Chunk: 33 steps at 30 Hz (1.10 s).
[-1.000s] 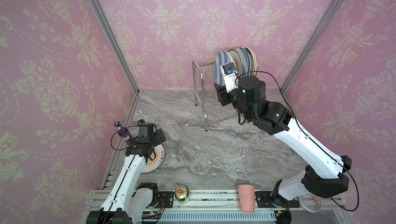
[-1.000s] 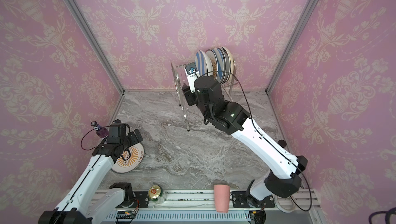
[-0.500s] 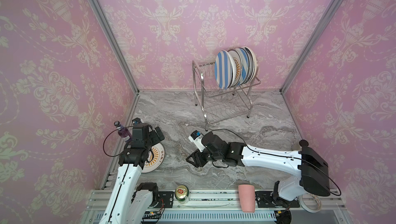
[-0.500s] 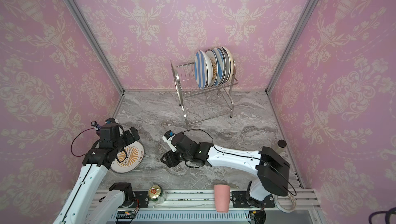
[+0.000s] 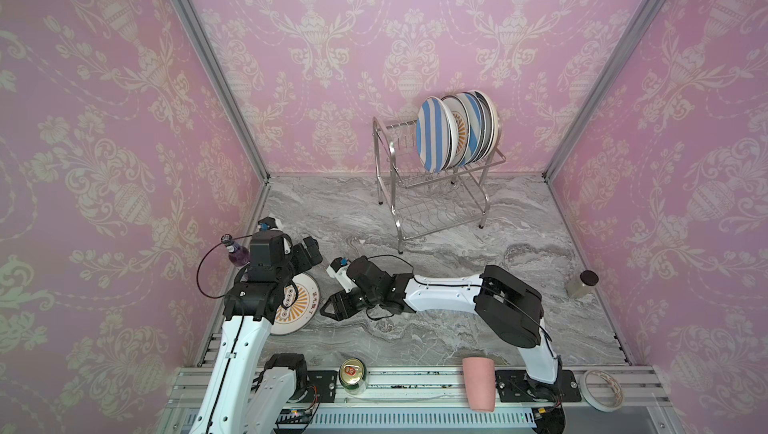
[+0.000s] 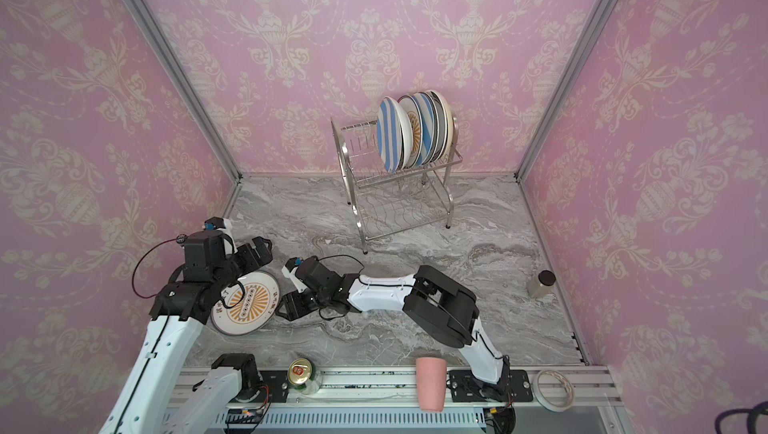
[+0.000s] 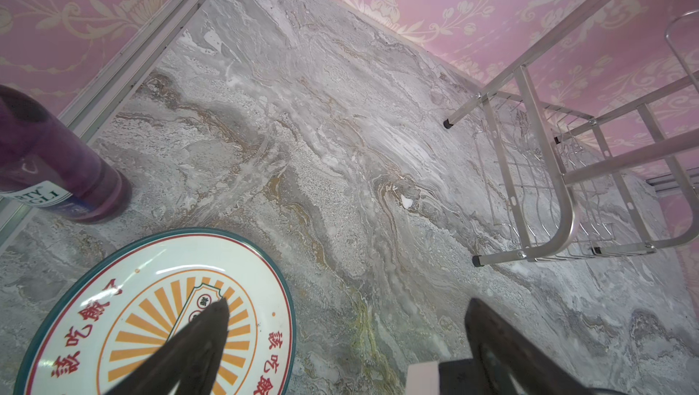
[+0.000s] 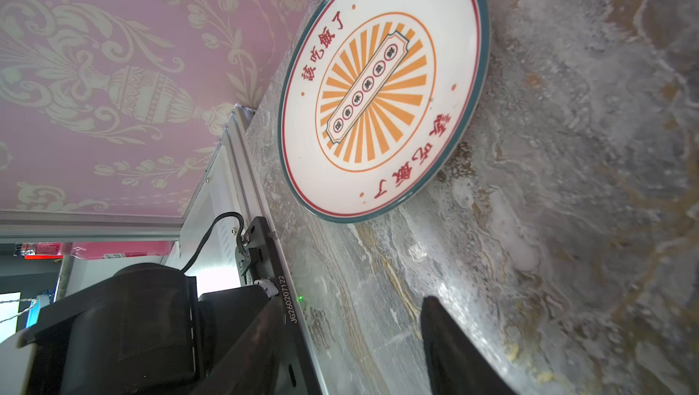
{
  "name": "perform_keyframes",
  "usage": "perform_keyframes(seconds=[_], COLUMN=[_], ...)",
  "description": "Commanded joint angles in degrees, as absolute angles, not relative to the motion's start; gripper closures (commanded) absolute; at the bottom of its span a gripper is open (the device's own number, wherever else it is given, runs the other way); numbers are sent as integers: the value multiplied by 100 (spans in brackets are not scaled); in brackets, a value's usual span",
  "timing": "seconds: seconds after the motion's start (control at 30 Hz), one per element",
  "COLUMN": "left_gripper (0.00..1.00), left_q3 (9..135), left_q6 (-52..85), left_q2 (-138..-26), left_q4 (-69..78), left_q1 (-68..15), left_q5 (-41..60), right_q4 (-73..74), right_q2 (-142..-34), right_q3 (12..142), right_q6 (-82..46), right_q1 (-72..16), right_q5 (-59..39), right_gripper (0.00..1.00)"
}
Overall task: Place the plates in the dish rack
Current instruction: 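Grip the white sunburst plate's rim with the right gripper and tilt it upright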
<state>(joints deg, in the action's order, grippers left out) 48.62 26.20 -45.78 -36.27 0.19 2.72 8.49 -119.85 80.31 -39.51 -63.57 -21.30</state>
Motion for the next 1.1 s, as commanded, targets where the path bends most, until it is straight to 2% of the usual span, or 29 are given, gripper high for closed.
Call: perform_keyframes(seconds=[0.0, 0.37, 0.73, 1.07], left_gripper=[1, 1, 1, 1], left_q3=[5097, 5185, 5198, 5122], left_q6=[2452, 2352, 2323, 2486], left_q2=[-4486, -4434, -4218, -3869], left_q4=[-3845, -3907, -3837, -3721], left_q1=[50, 49, 49, 44], left_q5=[458, 723, 939, 979], right_q4=[812, 362, 510, 70], right_q2=[-12240, -13143, -13769, -14045], right_q3=[8414, 9306, 9860, 10216], right_q6=[-4087, -4224, -4568, -4718], right_q1=[-6219, -6231, -6285, -6284], right_q5=[-2404, -1843, -1903, -1475], right_gripper=[40, 43, 47, 57])
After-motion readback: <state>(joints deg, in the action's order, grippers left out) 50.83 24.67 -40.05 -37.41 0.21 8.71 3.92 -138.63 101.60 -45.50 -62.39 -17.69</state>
